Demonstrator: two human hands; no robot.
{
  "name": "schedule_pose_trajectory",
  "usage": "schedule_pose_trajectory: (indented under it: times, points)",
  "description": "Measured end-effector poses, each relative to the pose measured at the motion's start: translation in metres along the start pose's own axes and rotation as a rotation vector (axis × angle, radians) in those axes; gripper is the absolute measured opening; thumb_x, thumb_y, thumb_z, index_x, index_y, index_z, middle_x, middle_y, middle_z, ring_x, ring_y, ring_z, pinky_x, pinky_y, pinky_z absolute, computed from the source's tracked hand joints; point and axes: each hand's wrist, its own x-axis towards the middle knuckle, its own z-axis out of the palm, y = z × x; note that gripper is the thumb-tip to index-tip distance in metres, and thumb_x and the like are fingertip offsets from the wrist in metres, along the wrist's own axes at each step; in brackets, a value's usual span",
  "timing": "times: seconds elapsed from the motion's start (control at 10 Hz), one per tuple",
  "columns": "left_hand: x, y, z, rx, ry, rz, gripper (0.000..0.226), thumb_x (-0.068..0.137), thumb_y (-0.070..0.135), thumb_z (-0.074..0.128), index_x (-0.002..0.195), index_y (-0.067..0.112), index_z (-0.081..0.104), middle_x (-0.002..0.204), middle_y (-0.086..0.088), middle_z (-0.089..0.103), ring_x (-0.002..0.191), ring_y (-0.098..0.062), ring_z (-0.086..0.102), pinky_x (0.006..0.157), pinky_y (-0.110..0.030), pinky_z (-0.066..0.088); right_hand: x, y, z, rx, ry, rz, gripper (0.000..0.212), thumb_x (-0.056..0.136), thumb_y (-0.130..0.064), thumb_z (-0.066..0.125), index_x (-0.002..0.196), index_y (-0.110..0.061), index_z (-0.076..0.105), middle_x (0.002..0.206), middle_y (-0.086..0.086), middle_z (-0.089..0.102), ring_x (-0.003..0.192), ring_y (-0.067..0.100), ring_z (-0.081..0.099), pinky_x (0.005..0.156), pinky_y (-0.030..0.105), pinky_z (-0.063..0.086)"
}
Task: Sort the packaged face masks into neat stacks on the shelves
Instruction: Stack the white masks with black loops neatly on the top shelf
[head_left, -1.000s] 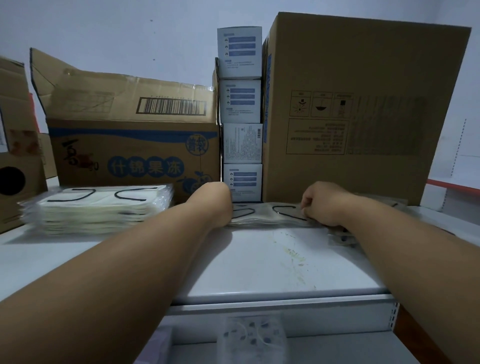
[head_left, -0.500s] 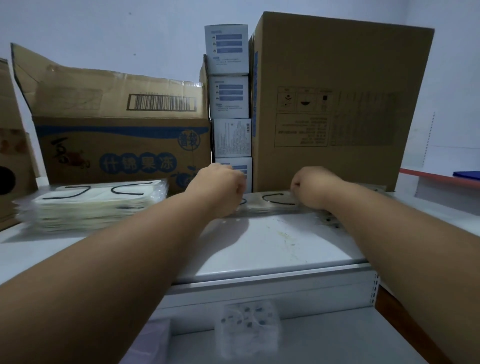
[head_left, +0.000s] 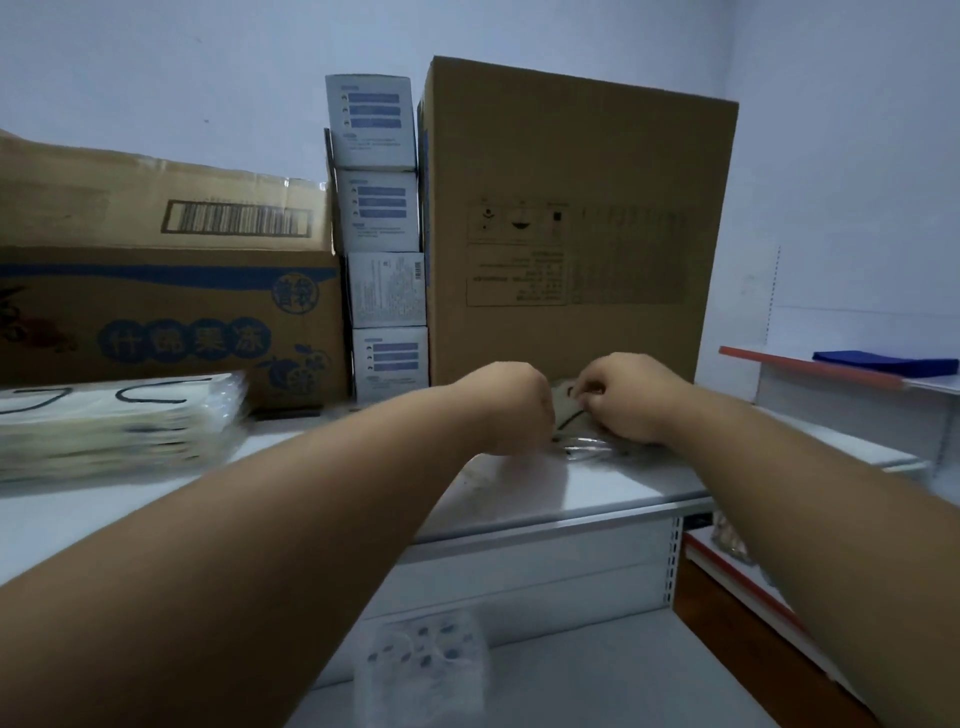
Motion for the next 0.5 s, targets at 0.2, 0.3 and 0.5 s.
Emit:
schedule_pose_trajectory:
  times: [0.2, 0.3, 0.5]
  points:
    - [0.041, 0.030, 0.014, -0.198, 0.009, -0.330, 0.030, 0.099, 0.027, 0.052, 0.073, 0.013, 0.056, 0.068, 0.000, 0.059, 0.058, -0.015, 0.058, 0.057, -0.026, 0.052, 0.002, 0.058, -0.018, 0.017, -0.140, 0.201, 0.027, 0.094, -0.038, 0.057, 0.107, -0.016, 0.065, 0.096, 0.004, 0.065, 0.088, 0.022, 0.061, 0.074, 0.034, 0.051]
    - [0.053, 0.041, 0.015, -0.370, -0.019, -0.389, 0.027, 0.096, 0.023, 0.059, 0.073, 0.011, 0.056, 0.068, -0.002, 0.063, 0.057, -0.016, 0.062, 0.061, -0.028, 0.057, 0.000, 0.074, -0.015, 0.217, -0.166, 0.181, 0.030, 0.091, -0.042, 0.065, 0.101, -0.014, 0.067, 0.093, 0.006, 0.068, 0.086, 0.023, 0.063, 0.075, 0.036, 0.052]
    - [0.060, 0.069, 0.021, -0.492, -0.011, -0.503, 0.016, 0.084, 0.018, 0.073, 0.081, 0.004, 0.065, 0.074, -0.011, 0.068, 0.063, -0.026, 0.064, 0.075, -0.036, 0.061, 0.001, 0.094, -0.013, 0.601, 0.084, 0.174, 0.032, 0.086, -0.016, 0.070, 0.114, -0.020, 0.054, 0.101, 0.006, 0.063, 0.085, 0.023, 0.066, 0.068, 0.037, 0.058]
